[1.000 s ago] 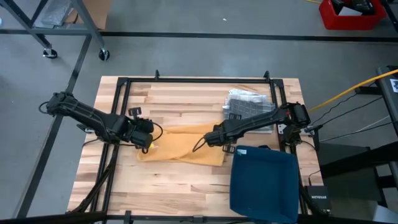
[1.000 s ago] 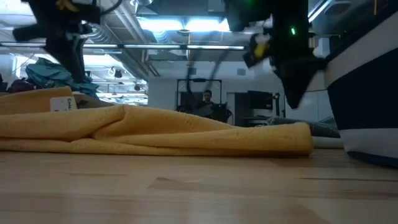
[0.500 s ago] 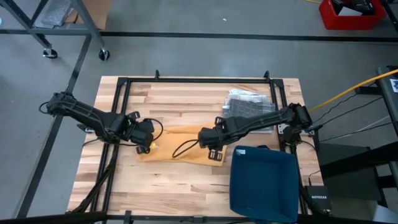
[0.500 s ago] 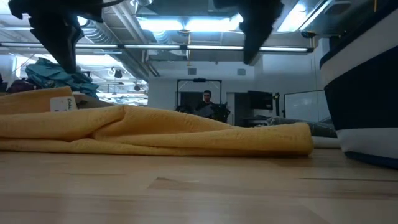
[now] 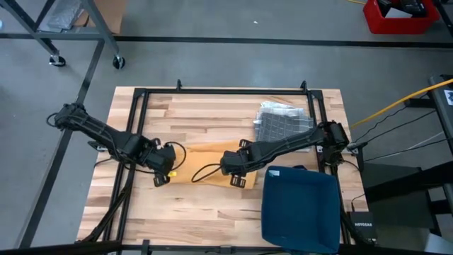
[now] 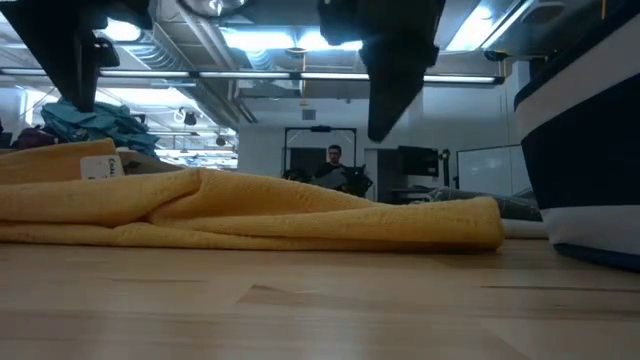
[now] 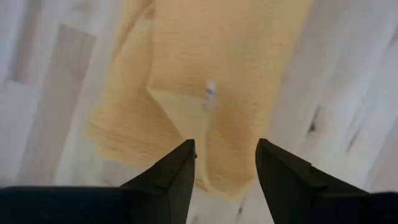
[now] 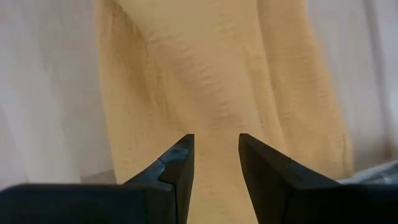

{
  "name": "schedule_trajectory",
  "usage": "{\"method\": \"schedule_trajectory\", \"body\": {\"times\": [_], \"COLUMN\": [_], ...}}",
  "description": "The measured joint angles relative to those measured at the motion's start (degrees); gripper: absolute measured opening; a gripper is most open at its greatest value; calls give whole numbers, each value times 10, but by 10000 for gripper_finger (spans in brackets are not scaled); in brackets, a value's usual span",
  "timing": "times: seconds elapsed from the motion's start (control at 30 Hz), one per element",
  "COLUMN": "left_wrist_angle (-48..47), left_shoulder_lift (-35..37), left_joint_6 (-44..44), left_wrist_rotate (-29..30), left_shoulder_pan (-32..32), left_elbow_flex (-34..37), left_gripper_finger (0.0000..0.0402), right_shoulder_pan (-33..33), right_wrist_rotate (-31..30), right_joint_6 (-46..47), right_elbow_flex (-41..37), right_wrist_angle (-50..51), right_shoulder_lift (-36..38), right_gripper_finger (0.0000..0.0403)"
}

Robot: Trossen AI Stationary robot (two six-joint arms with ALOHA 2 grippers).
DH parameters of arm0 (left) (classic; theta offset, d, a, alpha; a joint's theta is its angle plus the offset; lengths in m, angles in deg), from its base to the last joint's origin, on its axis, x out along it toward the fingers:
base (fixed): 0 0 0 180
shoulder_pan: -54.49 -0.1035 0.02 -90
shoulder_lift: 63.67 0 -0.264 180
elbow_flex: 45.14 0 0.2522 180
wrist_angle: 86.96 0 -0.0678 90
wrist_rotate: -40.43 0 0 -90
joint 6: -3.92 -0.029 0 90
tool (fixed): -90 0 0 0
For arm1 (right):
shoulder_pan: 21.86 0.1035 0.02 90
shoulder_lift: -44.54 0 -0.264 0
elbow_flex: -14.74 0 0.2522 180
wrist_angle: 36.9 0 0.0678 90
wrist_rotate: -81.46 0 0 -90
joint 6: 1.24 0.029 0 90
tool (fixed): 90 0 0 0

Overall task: Fold towel
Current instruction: Fold yellow towel

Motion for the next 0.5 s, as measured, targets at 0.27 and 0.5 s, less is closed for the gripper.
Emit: {"method": "schedule_trajectory", "body": {"times": [0.27, 0.5], "left_wrist_angle": [5, 12], "left_shoulder_lift": [-29, -76], "left_joint_6": [-44, -57], "left_wrist_rotate": [93, 95], "left_shoulder_pan": [22, 29], "left_elbow_flex": [0, 0], "left_gripper_finger": [160, 173], "right_shoulder_pan": [0, 0], "right_wrist_rotate": [22, 43], "right_joint_6": [-2, -2], "right_elbow_flex": [-5, -6], "right_wrist_angle": [-24, -31], "right_shoulder_lift": [-36, -58], "right_gripper_finger": [129, 129]}}
